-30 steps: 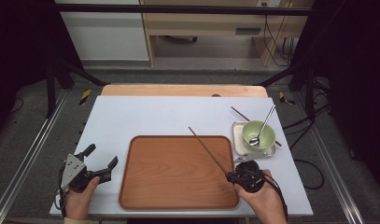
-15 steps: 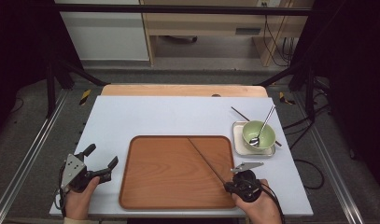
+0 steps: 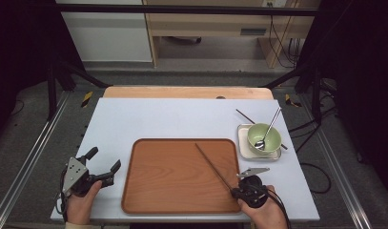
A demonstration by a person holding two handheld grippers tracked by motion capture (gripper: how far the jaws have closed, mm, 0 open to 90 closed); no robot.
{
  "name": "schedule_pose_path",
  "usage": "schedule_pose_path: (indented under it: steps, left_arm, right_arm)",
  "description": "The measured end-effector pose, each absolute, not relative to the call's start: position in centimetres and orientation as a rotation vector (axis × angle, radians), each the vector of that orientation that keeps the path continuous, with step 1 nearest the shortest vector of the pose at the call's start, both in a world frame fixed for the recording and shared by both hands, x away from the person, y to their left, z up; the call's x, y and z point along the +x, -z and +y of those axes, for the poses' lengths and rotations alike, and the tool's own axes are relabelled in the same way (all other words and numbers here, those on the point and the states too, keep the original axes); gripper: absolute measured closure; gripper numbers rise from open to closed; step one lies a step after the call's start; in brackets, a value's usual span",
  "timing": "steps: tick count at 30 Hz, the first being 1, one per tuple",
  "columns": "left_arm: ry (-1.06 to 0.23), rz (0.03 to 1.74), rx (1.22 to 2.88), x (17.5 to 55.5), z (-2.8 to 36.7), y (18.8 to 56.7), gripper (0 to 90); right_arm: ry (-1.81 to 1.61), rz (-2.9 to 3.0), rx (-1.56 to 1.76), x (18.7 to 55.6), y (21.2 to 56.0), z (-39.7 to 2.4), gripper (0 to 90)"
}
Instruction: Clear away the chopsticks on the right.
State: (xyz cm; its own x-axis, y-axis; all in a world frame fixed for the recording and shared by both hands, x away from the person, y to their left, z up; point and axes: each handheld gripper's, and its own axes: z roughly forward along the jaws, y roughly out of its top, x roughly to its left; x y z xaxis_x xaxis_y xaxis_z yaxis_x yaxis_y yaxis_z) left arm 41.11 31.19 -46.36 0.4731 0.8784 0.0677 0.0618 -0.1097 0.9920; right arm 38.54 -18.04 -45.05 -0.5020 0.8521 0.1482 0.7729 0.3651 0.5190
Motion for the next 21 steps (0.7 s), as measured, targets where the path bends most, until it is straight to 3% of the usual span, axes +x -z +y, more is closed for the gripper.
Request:
schedule_pose_path:
  steps: [21]
  left_arm:
    - [-0.85, 0.849, 1.531, 41.18, 31.05, 46.42, 4.7]
  right_arm:
    - [-0.841, 2.461, 1.445, 39.08, 44.58, -17.49, 75.8]
